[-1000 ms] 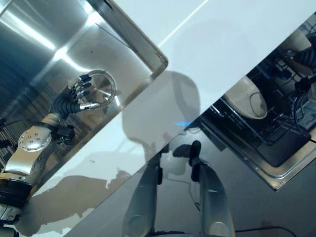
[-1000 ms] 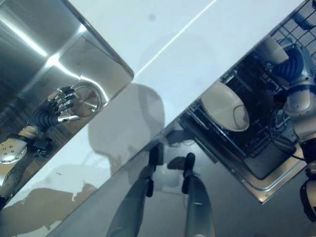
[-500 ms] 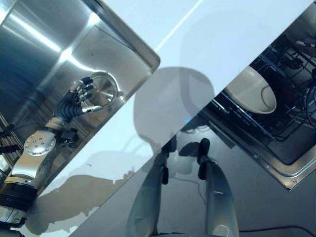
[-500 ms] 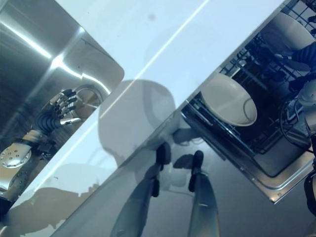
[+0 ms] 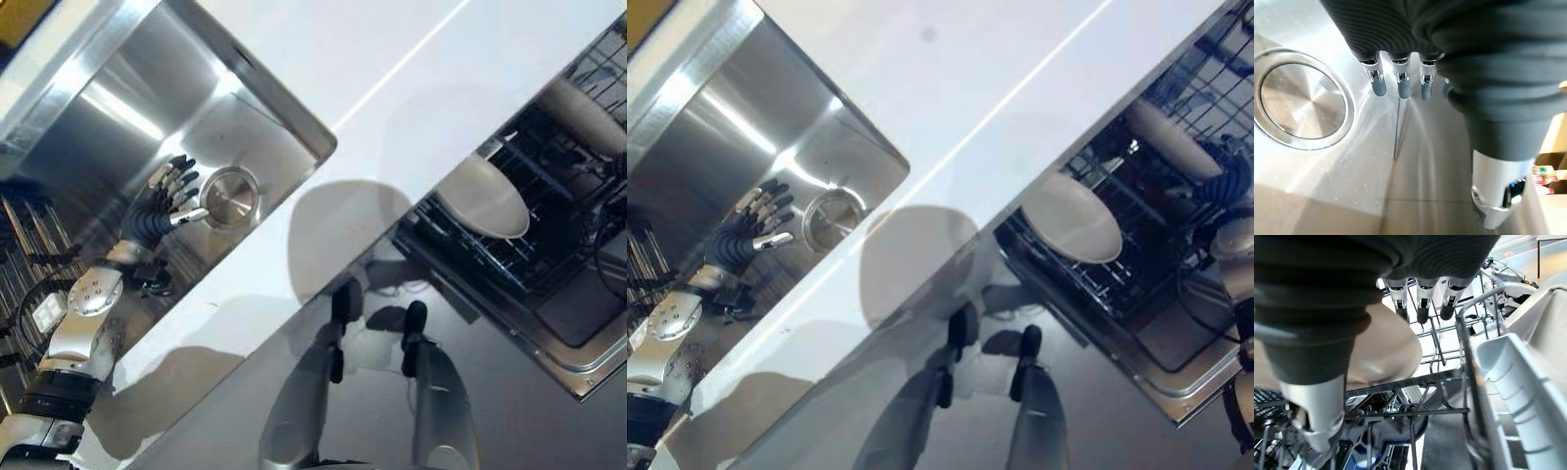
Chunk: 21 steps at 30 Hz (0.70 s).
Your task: Pick up plates and place into dishwasher.
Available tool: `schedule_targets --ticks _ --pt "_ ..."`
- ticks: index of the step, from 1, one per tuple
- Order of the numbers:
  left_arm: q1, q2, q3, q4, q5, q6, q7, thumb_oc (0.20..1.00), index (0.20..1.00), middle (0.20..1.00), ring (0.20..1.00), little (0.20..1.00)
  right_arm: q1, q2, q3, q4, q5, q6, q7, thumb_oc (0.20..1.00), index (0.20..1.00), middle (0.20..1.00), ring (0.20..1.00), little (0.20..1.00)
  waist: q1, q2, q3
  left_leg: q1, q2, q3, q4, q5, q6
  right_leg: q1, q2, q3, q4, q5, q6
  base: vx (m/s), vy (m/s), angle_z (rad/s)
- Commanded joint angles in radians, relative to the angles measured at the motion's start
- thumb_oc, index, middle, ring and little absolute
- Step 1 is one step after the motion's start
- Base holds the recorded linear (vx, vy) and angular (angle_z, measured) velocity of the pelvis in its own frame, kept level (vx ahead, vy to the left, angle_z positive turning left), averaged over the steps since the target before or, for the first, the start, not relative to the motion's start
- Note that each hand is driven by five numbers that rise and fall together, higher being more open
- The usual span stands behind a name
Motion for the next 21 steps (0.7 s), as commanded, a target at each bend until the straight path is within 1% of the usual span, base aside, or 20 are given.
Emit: schedule_targets --ticks 1,10,15,18,21 --pt "0.118 -0.072 -0.014 -0.081 -0.044 -0.004 -0.020 1.000 1.000 1.000 1.000 1.000 0.006 0.005 -0.058 -0.010 0.020 -0.045 0.008 1.000 1.000 1.000 1.000 1.000 0.029 -0.063 0.043 -0.053 0.096 0.010 0.129 -0.092 -0.022 0.047 0.014 -0.014 -0.181 0.085 0.054 0.00 0.000 0.00" --pt "0.105 -0.065 -0.012 -0.058 -0.041 0.022 -0.029 1.000 1.000 1.000 1.000 1.000 0.053 0.029 -0.087 0.000 0.060 -0.062 0.006 1.000 1.000 1.000 1.000 1.000 0.035 -0.095 0.043 0.002 0.102 0.010 0.131 -0.108 -0.018 0.120 0.025 -0.024 -0.201 0.080 0.054 0.00 -0.003 0.01" --pt "0.105 -0.065 -0.008 -0.046 -0.037 0.039 -0.039 1.000 1.000 1.000 1.000 1.000 0.093 0.048 -0.110 -0.003 0.099 -0.074 -0.005 1.000 1.000 1.000 1.000 1.000 0.037 -0.111 0.022 0.028 0.105 0.011 0.126 -0.115 -0.017 0.155 0.031 -0.031 -0.217 0.078 0.053 0.02 0.004 0.01" --pt "0.109 -0.068 -0.003 -0.036 -0.037 0.046 -0.050 1.000 1.000 1.000 1.000 1.000 0.126 0.062 -0.144 -0.017 0.138 -0.099 -0.027 1.000 1.000 1.000 1.000 1.000 0.035 -0.117 0.010 0.044 0.105 0.014 0.122 -0.120 -0.015 0.173 0.032 -0.032 -0.228 0.080 0.054 0.04 0.021 0.03" --pt "0.124 -0.078 0.008 -0.032 -0.031 0.049 -0.056 1.000 1.000 1.000 1.000 1.000 0.176 0.077 -0.192 -0.073 0.173 -0.097 -0.039 1.000 1.000 1.000 1.000 1.000 0.029 -0.123 -0.006 0.053 0.103 0.018 0.115 -0.121 -0.014 0.186 0.028 -0.033 -0.239 0.083 0.058 0.03 0.047 0.03"
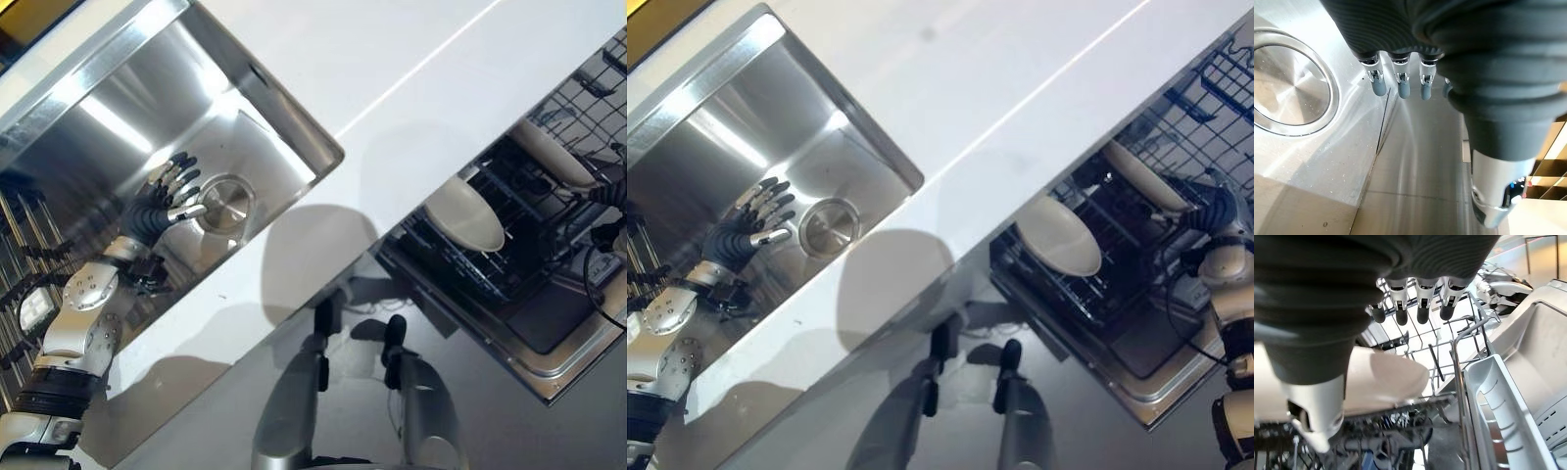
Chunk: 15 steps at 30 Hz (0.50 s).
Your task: Pick up plates and place into dishwasher.
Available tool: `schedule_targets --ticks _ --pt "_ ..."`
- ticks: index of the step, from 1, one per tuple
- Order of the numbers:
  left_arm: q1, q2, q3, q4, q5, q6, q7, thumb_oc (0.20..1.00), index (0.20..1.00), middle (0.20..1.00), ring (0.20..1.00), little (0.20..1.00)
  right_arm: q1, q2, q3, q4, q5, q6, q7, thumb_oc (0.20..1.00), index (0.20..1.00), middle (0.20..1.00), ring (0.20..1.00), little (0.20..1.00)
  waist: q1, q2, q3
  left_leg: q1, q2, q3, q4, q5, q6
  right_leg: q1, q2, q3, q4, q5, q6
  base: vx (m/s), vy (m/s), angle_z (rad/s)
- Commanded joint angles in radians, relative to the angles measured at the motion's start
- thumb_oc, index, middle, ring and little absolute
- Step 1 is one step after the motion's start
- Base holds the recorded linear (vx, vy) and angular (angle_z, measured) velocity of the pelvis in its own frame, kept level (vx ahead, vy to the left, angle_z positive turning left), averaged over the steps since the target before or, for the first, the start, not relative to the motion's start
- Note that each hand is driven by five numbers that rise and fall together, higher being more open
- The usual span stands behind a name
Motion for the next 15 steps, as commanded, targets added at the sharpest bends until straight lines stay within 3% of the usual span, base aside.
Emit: schedule_targets --ticks 1,9,15 --pt "0.152 -0.079 -0.011 -0.024 -0.010 -0.019 -0.014 1.000 1.000 1.000 1.000 1.000 0.053 0.027 -0.071 -0.081 0.058 -0.046 -0.054 1.000 1.000 1.000 1.000 1.000 0.029 -0.060 -0.047 -0.058 0.071 0.023 0.128 -0.114 -0.004 0.025 -0.005 0.005 -0.148 0.064 0.067 0.03 0.069 0.02" --pt "0.198 -0.169 0.010 0.002 0.045 -0.036 -0.030 1.000 1.000 1.000 1.000 1.000 0.264 0.210 -0.269 -0.250 0.217 -0.146 -0.136 1.000 1.000 1.000 1.000 1.000 -0.005 -0.056 -0.096 -0.016 0.045 0.040 0.122 -0.144 0.008 0.065 -0.015 0.042 -0.176 0.065 0.076 0.04 0.104 -0.07" --pt "0.211 -0.225 -0.003 0.030 0.071 -0.043 -0.026 1.000 1.000 1.000 1.000 1.000 0.342 0.316 -0.334 -0.336 0.289 -0.169 -0.093 1.000 1.000 1.000 1.000 1.000 -0.029 -0.036 -0.114 -0.012 0.015 0.048 0.160 -0.175 0.016 0.069 -0.030 0.080 -0.177 0.068 0.086 0.04 0.108 -0.11"
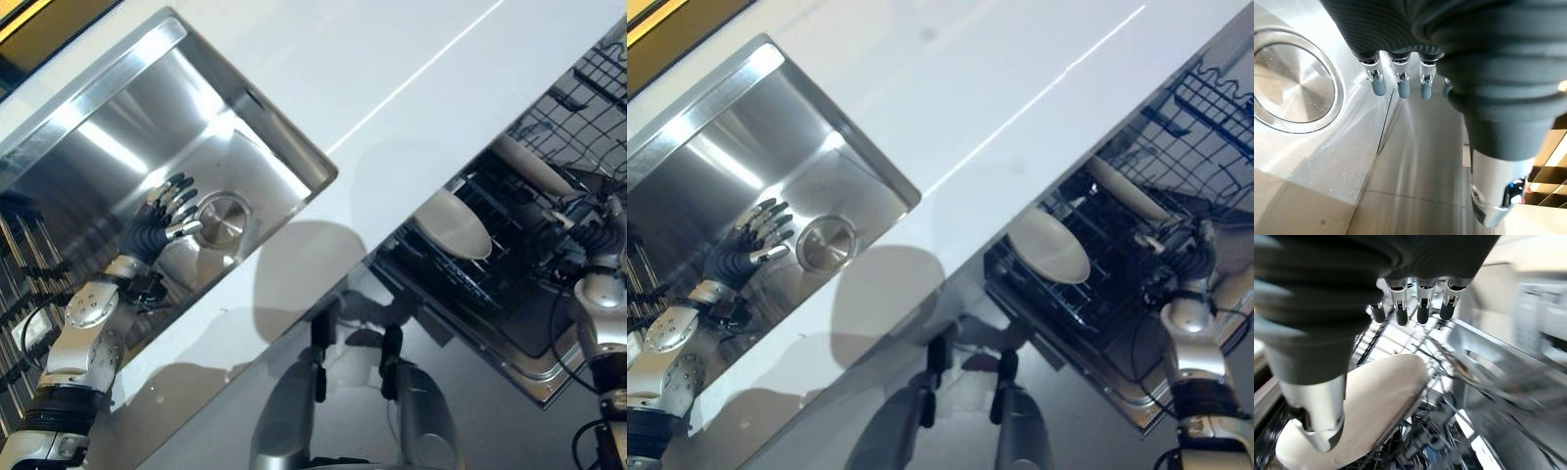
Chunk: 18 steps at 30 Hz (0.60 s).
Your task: Pick up plates and place into dishwasher.
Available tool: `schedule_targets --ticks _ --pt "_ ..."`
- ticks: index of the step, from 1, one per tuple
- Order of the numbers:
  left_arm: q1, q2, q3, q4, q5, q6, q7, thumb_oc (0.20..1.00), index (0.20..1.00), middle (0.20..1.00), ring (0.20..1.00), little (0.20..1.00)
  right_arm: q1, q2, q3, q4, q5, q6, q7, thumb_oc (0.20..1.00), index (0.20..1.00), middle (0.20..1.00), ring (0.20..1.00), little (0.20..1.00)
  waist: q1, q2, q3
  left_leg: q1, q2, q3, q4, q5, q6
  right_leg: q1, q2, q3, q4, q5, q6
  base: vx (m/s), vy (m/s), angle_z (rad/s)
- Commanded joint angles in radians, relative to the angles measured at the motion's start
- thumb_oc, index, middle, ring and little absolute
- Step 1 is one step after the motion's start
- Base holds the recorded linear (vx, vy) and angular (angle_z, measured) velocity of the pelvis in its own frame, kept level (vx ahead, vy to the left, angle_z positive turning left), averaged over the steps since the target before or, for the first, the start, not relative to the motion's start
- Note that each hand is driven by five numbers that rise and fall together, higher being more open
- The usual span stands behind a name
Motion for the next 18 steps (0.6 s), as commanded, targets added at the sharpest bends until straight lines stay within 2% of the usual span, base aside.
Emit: schedule_targets --ticks 1,7,13,16,18 --pt "0.121 -0.153 -0.073 -0.012 0.021 -0.053 0.007 1.000 1.000 1.000 1.000 1.000 0.028 -0.021 -0.014 -0.066 0.043 -0.059 0.016 1.000 1.000 1.000 1.000 1.000 -0.010 -0.017 -0.088 -0.080 0.016 -0.002 0.177 -0.149 0.000 0.017 -0.033 0.037 -0.149 0.066 0.069 0.00 0.113 -0.15" --pt "0.073 -0.168 -0.129 0.005 0.010 -0.058 0.058 1.000 1.000 1.000 1.000 1.000 -0.023 0.022 0.034 -0.067 0.106 -0.054 0.001 1.000 1.000 1.000 1.000 1.000 -0.031 0.028 -0.055 -0.132 0.000 0.004 0.222 -0.157 0.012 -0.044 -0.046 0.073 -0.118 0.067 0.069 -0.05 0.093 -0.13" --pt "0.048 -0.179 -0.168 0.005 -0.015 -0.088 0.100 1.000 1.000 1.000 1.000 1.000 -0.098 0.046 0.086 -0.043 0.155 -0.063 -0.080 1.000 1.000 1.000 1.000 1.000 -0.040 0.073 -0.007 -0.151 -0.006 0.013 0.208 -0.138 0.015 -0.077 -0.060 0.087 -0.114 0.074 0.066 -0.05 0.066 -0.05" --pt "0.056 -0.187 -0.173 -0.009 -0.021 -0.092 0.107 1.000 1.000 1.000 1.000 1.000 -0.105 0.057 0.064 -0.022 0.189 -0.090 -0.162 1.000 1.000 1.000 1.000 1.000 -0.043 0.090 0.006 -0.158 -0.007 0.022 0.208 -0.136 0.014 -0.090 -0.065 0.092 -0.109 0.073 0.063 -0.02 0.054 -0.03" --pt "0.065 -0.198 -0.182 -0.011 -0.022 -0.104 0.107 1.000 1.000 1.000 1.000 1.000 -0.105 0.068 0.034 -0.001 0.184 -0.126 -0.308 1.000 1.000 1.000 1.000 1.000 -0.047 0.102 0.012 -0.161 -0.005 0.027 0.209 -0.135 0.014 -0.095 -0.066 0.095 -0.107 0.074 0.061 0.00 0.043 -0.02"
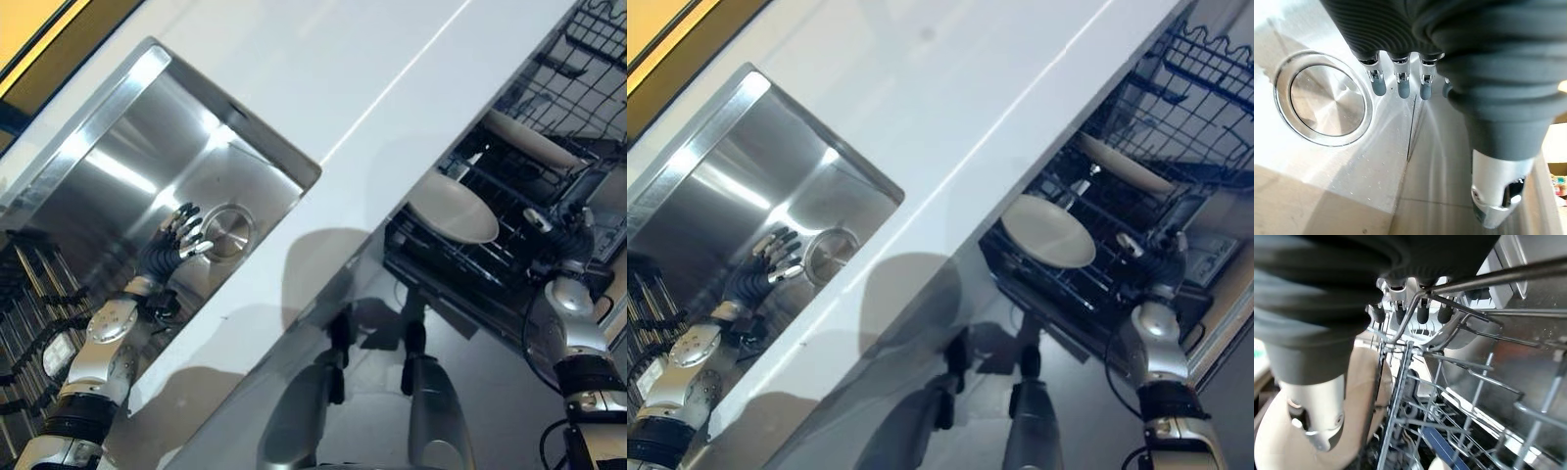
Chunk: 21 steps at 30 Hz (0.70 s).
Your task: Pick up plates and place into dishwasher.
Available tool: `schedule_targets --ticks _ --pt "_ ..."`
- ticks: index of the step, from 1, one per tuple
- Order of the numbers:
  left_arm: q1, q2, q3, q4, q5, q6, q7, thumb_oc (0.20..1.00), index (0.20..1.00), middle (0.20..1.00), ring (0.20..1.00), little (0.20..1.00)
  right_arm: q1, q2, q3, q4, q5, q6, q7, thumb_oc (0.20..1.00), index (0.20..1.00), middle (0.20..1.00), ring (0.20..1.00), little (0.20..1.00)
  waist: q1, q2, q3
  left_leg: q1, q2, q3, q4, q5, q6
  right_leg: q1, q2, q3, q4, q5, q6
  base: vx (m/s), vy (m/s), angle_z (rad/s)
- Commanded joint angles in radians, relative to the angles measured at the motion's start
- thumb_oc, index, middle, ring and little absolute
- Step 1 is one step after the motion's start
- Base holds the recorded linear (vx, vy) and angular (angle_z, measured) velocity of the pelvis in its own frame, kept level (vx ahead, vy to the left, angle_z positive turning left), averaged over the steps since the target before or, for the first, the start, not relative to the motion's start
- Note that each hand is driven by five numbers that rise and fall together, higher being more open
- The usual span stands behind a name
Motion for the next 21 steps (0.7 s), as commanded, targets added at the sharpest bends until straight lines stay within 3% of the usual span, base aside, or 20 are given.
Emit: schedule_targets --ticks 1,5,13,18,21 --pt "0.054 -0.170 -0.082 -0.093 -0.028 -0.068 0.020 1.000 1.000 1.000 1.000 1.000 -0.029 -0.007 -0.021 0.004 0.031 -0.066 -0.198 1.000 1.000 1.000 1.000 1.000 -0.022 0.017 0.036 -0.070 0.039 -0.036 0.178 -0.132 -0.022 0.047 -0.021 0.018 -0.182 0.082 0.027 0.01 0.043 -0.02" --pt "0.076 -0.179 -0.114 -0.106 -0.038 -0.096 0.034 1.000 1.000 1.000 1.000 1.000 -0.026 0.010 -0.075 -0.008 -0.037 -0.120 -0.415 1.000 1.000 1.000 1.000 1.000 -0.032 0.040 0.040 -0.064 0.040 -0.028 0.178 -0.136 -0.020 0.047 -0.017 0.034 -0.182 0.080 0.022 0.02 0.049 -0.02" --pt "0.117 -0.196 -0.134 -0.117 -0.061 -0.114 0.025 1.000 1.000 1.000 1.000 1.000 -0.001 -0.019 -0.148 -0.082 -0.179 -0.090 -0.631 1.000 1.000 1.000 1.000 1.000 -0.053 0.068 0.021 -0.050 0.036 -0.010 0.186 -0.149 -0.022 0.049 -0.015 0.070 -0.183 0.078 0.021 0.04 0.059 -0.10" --pt "0.129 -0.199 -0.143 -0.124 -0.068 -0.112 0.026 1.000 1.000 1.000 1.000 1.000 0.022 -0.041 -0.177 -0.070 -0.130 -0.059 -0.582 1.000 1.000 1.000 1.000 1.000 -0.062 0.082 0.017 -0.058 0.034 -0.004 0.192 -0.150 -0.020 0.036 -0.010 0.093 -0.177 0.077 0.019 0.03 0.032 -0.11" --pt "0.123 -0.194 -0.147 -0.129 -0.074 -0.109 0.033 1.000 1.000 1.000 1.000 1.000 0.013 -0.050 -0.159 -0.044 -0.078 -0.020 -0.450 1.000 1.000 1.000 1.000 1.000 -0.062 0.086 0.026 -0.067 0.031 -0.005 0.193 -0.145 -0.020 0.025 -0.010 0.097 -0.174 0.079 0.018 -0.01 -0.001 -0.08"
